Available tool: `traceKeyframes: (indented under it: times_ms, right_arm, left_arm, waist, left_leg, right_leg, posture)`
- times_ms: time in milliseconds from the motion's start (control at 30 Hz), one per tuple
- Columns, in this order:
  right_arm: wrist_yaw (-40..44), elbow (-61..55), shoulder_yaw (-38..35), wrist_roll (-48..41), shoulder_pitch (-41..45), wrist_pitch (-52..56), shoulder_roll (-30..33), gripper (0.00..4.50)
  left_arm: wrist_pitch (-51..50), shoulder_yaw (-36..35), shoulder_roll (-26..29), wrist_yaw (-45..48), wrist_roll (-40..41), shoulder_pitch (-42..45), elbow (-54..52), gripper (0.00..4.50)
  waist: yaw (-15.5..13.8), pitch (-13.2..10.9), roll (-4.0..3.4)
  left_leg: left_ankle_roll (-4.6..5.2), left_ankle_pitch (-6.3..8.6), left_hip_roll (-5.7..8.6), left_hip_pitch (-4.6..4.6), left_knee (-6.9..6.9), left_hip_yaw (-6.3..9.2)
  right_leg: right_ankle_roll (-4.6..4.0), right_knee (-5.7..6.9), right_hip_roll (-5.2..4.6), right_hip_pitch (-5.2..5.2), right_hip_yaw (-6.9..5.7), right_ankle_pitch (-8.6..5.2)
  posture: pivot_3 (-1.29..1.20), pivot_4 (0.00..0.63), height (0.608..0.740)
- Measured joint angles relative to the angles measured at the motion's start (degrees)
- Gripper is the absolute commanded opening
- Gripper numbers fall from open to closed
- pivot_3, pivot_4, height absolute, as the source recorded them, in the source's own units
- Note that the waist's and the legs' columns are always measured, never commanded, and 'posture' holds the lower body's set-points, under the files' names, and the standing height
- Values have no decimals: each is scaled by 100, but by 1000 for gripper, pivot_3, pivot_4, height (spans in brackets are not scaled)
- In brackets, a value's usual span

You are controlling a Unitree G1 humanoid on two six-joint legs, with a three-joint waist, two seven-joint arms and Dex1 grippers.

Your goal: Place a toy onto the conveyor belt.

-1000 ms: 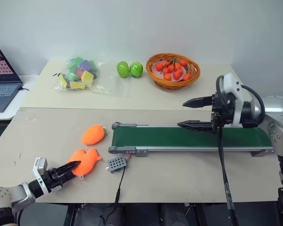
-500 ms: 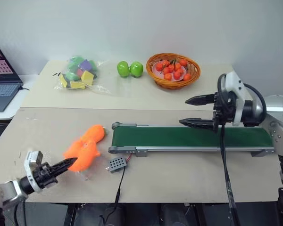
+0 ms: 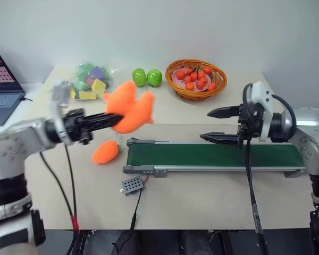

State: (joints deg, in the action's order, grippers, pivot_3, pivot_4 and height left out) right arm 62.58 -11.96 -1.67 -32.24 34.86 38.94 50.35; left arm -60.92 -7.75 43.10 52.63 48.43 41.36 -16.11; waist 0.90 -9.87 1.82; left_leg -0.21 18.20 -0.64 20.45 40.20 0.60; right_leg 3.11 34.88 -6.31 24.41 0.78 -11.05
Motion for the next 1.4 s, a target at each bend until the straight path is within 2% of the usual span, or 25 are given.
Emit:
traceKeyframes:
  times_ms: [100, 200, 233, 300, 500, 700, 867, 1133, 1333, 1367, 1400]
  right_arm:
    - [-62, -12, -9, 2, -77, 0, 0, 4500]
    - [-105, -12, -24, 3, -165, 0, 1, 4500]
    - [-115, -12, -25, 3, -166, 0, 1, 4500]
    - [-142, -45, -27, 2, -166, 0, 1, 4500]
    - [-164, -101, -29, 2, -167, 0, 1, 4500]
    - [-179, -102, -29, 1, -167, 0, -1, 4500]
    - [-188, -104, -29, 0, -169, 0, -1, 4500]
    - [-197, -113, -92, -4, -219, 1, 1, 4500]
    - [-199, -121, -104, -4, -219, 4, 10, 4500]
    - [-198, -126, -105, -4, -219, 4, 11, 4500]
    - [-199, -133, -106, -4, -219, 5, 14, 4500]
  left_arm:
    - [626, 322, -341, -127, -374, 109, -47, 399]
    - [1882, 969, -222, -154, -1570, -157, 149, 399]
    - [2384, 1157, -190, -186, -1991, -199, 259, 399]
    - [4297, 1620, 22, -316, -3387, -298, 691, 399]
    - [8020, 2065, 387, -1132, -5806, -591, 1740, 399]
    - [10506, 2158, 580, -2469, -7558, -1033, 2329, 399]
    - [11237, 2121, 579, -3360, -8486, -1323, 2445, 399]
    - [11081, 2176, 433, -4135, -9304, -1520, 3120, 399]
    - [11245, 2481, 291, -4534, -9601, -1297, 3582, 399]
    - [11260, 2495, 273, -4537, -9600, -1277, 3597, 664]
    - [11289, 2521, 257, -4535, -9593, -1256, 3616, 664]
  waist:
    - [47, 3, -7]
    - [54, 1, -8]
    - [43, 0, -8]
    - [5, 0, -8]
    - [-43, 0, -9]
    - [-68, 0, -10]
    - [-91, 0, -10]
    - [-116, 1, -12]
    - [-128, 2, -13]
    - [-129, 2, -13]
    - [-129, 2, -13]
  left_leg:
    - [10, 6, -4, -9, -13, -10]
    - [6, 3, -5, -12, -22, -11]
    - [5, 2, -5, -10, -21, -11]
    - [4, 2, -4, -11, -20, -14]
    - [12, 6, -5, -1, -21, -15]
    - [15, 8, -6, 10, -21, -19]
    - [21, 11, -8, 11, -18, -20]
    - [22, 12, -8, 5, -18, -22]
    - [22, 12, -8, 1, -16, -23]
    - [22, 12, -8, 1, -16, -23]
    - [22, 12, -8, 0, -15, -23]
  right_leg:
    - [0, -2, 5, 5, 4, -1]
    - [-1, -4, 8, 7, 4, -2]
    - [-1, -5, 8, 8, 3, -2]
    - [-2, -12, 8, 4, 4, -2]
    - [0, -30, 6, 6, 2, -1]
    - [4, -39, 5, 13, -3, 1]
    - [5, -35, 5, 12, -7, 2]
    - [6, -26, 4, 9, -9, 2]
    - [6, -18, 4, 8, -9, 2]
    - [6, -16, 4, 8, -9, 2]
    - [6, -15, 3, 8, -9, 2]
  posture:
    - [0, 150, 738]
    - [0, 150, 738]
    - [0, 150, 738]
    - [0, 150, 738]
    - [0, 150, 738]
    - [0, 150, 738]
    - [0, 150, 738]
    - [0, 150, 738]
    - [0, 150, 738]
    - [0, 150, 738]
    - [0, 150, 738]
